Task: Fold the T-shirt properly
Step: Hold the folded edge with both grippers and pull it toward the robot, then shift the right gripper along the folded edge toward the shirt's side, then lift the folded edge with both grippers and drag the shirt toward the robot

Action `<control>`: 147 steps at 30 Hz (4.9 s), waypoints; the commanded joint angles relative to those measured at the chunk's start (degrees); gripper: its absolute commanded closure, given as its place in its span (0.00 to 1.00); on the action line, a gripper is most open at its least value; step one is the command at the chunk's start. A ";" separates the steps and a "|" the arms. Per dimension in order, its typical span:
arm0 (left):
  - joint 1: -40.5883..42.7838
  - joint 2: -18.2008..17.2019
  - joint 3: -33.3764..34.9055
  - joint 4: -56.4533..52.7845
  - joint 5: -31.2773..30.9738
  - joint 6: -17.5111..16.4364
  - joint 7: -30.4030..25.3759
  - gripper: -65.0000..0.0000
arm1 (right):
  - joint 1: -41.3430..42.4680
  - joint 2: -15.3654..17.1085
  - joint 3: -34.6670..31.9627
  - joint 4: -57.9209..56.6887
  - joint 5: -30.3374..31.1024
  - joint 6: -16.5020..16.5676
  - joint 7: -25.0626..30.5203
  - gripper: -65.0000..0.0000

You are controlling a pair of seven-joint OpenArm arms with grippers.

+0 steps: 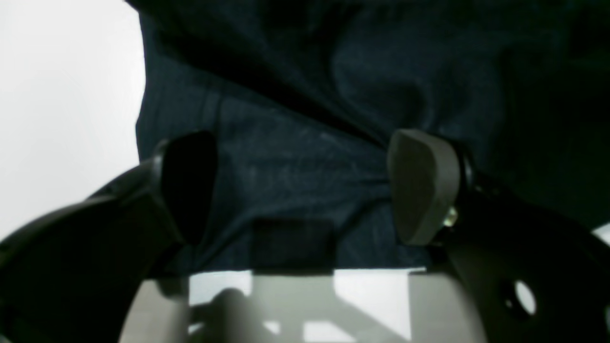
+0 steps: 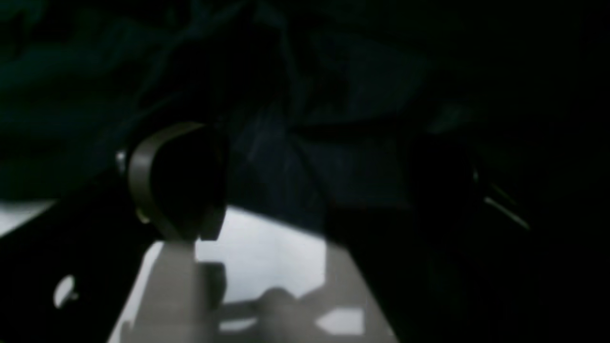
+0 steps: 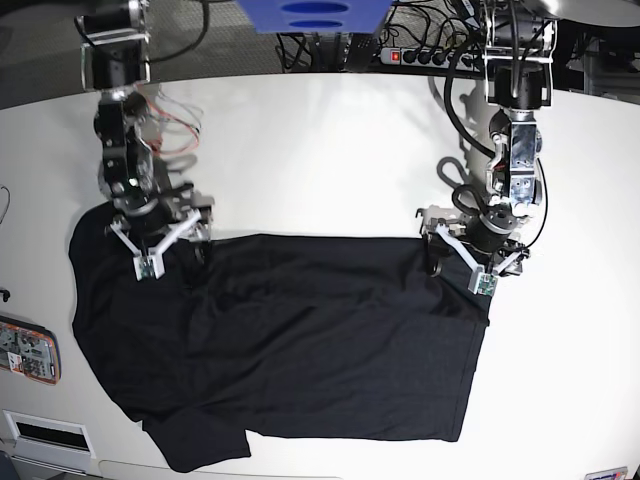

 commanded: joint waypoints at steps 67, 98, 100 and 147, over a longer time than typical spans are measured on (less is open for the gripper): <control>11.98 -1.46 0.24 8.40 3.49 -0.48 18.09 0.17 | 2.06 -0.09 13.55 -19.11 -2.02 9.10 -1.17 0.05; 28.95 -2.16 -3.89 23.35 3.05 -0.48 24.24 0.17 | -20.53 -0.18 19.00 5.85 -2.02 9.10 -1.70 0.05; 30.44 -2.25 -4.59 23.35 3.05 -0.48 24.24 0.17 | -21.15 -0.18 20.41 5.85 -2.02 9.10 -1.70 0.05; 49.78 4.61 -8.02 27.74 3.40 -0.48 24.16 0.17 | -37.15 -0.18 23.31 15.52 -2.02 9.10 -1.70 0.05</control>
